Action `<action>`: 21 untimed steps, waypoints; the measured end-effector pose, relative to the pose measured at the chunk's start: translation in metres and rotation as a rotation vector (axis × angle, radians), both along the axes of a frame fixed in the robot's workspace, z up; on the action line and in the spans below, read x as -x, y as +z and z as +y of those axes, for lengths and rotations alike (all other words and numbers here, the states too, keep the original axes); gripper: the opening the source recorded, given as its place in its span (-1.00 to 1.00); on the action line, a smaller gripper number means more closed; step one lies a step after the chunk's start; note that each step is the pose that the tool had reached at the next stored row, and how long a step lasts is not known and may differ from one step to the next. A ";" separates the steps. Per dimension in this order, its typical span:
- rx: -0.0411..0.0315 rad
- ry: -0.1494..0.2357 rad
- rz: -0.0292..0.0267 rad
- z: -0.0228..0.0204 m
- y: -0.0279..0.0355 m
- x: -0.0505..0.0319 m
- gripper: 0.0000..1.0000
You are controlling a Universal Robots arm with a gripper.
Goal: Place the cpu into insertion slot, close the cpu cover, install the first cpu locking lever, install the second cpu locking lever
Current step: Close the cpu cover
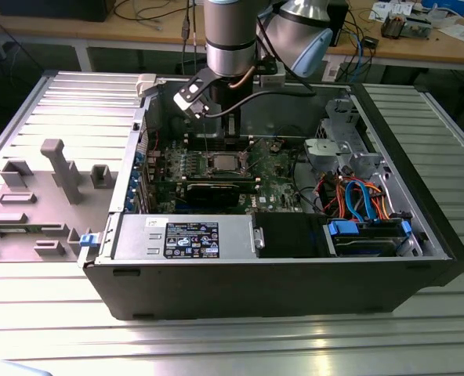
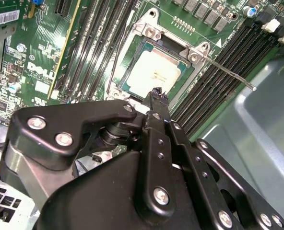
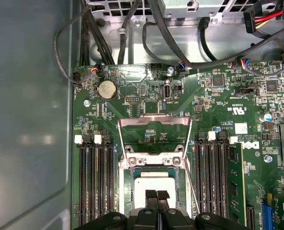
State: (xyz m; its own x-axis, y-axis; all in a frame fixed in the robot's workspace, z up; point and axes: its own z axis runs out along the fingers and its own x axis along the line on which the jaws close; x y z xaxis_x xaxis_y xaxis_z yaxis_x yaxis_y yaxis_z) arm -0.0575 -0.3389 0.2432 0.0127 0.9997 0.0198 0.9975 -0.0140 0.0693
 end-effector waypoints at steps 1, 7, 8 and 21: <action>0.0000 0.000 0.0000 0.0000 0.0000 -0.0002 -0.79; 0.0002 0.000 0.0040 0.0000 0.0052 -0.0009 -0.79; 0.0003 0.000 0.0041 0.0000 0.0066 -0.0010 -0.79; 0.0006 0.000 0.0561 0.0000 0.0156 -0.0085 -0.79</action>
State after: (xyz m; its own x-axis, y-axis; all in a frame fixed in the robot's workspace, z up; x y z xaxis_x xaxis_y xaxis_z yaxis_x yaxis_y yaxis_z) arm -0.0489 -0.3389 0.2588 0.0138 0.9997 0.0185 0.9998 -0.0140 0.0133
